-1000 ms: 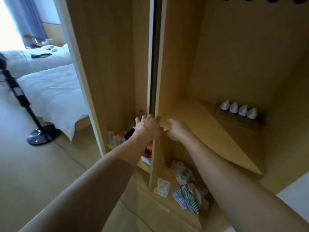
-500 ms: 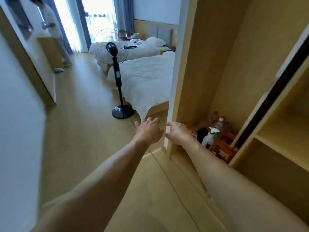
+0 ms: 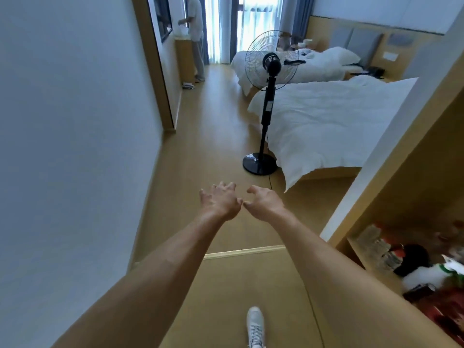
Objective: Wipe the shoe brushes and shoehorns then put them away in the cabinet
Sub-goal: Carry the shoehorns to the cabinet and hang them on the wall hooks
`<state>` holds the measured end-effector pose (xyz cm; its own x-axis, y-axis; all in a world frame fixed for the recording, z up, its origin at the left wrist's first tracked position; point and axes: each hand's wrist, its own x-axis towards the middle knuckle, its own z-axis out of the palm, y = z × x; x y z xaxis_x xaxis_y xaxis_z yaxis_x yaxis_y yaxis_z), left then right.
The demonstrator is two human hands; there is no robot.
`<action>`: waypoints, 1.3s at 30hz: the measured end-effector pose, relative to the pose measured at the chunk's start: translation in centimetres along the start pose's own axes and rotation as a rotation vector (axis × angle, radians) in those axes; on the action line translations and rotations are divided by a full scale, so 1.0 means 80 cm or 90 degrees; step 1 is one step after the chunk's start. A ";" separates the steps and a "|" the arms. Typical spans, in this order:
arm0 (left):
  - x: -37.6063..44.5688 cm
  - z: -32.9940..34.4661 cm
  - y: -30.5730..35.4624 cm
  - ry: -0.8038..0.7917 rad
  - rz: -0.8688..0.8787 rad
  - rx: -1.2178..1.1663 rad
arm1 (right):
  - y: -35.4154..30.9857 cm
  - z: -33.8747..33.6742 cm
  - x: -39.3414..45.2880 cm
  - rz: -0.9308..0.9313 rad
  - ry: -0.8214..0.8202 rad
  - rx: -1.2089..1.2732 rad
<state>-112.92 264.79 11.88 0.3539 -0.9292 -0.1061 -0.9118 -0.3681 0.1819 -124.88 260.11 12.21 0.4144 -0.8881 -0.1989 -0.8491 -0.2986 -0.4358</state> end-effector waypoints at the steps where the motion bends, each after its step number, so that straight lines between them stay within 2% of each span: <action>1: 0.017 -0.002 -0.008 0.002 -0.013 -0.002 | -0.006 0.001 0.021 -0.011 -0.009 0.001; 10: 0.191 -0.041 -0.042 0.052 -0.129 -0.130 | -0.048 -0.034 0.223 -0.065 -0.071 0.062; 20: 0.368 -0.075 -0.087 0.085 -0.173 -0.155 | -0.100 -0.055 0.420 -0.124 -0.092 0.064; 28: 0.554 -0.073 -0.158 0.051 -0.149 -0.169 | -0.148 -0.040 0.593 -0.074 -0.089 0.062; 39: 0.823 -0.134 -0.301 0.024 -0.111 -0.159 | -0.285 -0.046 0.844 -0.026 -0.087 0.060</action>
<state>-65.44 212.11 11.00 0.5118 -0.8505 -0.1214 -0.7594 -0.5139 0.3990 -78.75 205.67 11.91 0.4945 -0.8182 -0.2935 -0.7984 -0.2941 -0.5255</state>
